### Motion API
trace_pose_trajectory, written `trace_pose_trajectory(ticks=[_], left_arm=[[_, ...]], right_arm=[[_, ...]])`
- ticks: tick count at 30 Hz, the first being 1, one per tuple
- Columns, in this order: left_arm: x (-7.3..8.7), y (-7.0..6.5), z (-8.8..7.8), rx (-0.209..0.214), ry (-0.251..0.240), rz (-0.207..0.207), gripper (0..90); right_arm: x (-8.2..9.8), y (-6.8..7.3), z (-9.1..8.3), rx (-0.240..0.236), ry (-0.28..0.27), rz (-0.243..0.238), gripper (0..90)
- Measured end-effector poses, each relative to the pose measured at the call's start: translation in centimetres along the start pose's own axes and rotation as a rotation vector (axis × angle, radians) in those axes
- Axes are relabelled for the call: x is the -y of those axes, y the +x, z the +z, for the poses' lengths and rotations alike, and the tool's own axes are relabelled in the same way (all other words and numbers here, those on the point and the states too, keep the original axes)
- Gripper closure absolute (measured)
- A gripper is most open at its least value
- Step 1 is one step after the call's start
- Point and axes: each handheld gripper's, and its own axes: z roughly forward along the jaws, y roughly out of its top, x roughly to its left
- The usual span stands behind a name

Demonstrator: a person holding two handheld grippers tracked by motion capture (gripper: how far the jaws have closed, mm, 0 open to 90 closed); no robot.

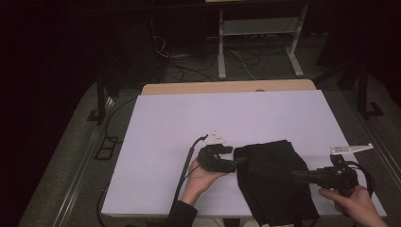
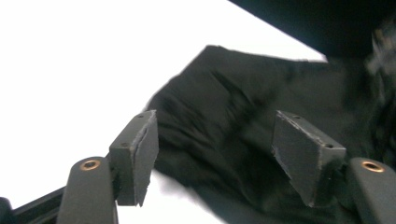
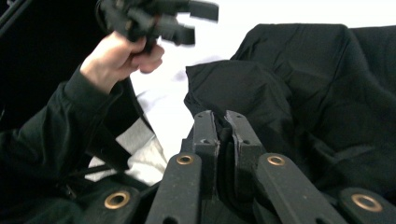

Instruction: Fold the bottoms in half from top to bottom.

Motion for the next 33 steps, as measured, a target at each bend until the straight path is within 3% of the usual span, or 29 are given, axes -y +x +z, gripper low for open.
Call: trace_pose_trajectory(ticks=[5,8,12,15,19,24,30,33], left_arm=[[-0.3,1.3,0.4,0.024,-0.08,-0.088,19.4],[-0.7,2.0,0.5,0.018,-0.105,-0.114,15.3],[-1.3,2.7,0.3,0.011,-0.124,-0.117,11.7],[-1.6,3.2,0.0,-0.013,-0.126,-0.113,7.2],[-1.8,3.6,-0.5,-0.042,-0.11,-0.11,3.3],[-1.8,3.5,-0.4,-0.031,-0.094,-0.109,1.6],[-1.6,3.0,0.4,-0.012,-0.058,-0.091,0.0],[-1.6,2.9,0.6,-0.011,-0.056,-0.092,0.0]], right_arm=[[0.7,0.2,-0.3,-0.002,0.048,-0.015,80.9],[1.2,0.2,-0.5,-0.007,0.082,-0.03,80.8],[1.7,0.3,-0.8,-0.012,0.108,-0.036,79.6],[1.8,0.2,-1.3,-0.017,0.106,-0.035,69.1],[1.6,0.0,-1.8,-0.004,0.06,-0.04,51.7],[0.5,-0.2,-1.4,0.069,0.009,-0.054,33.9],[-1.1,-0.9,-0.7,0.133,-0.007,-0.069,13.5],[-1.9,-1.5,-0.3,0.151,0.003,-0.076,11.8]])
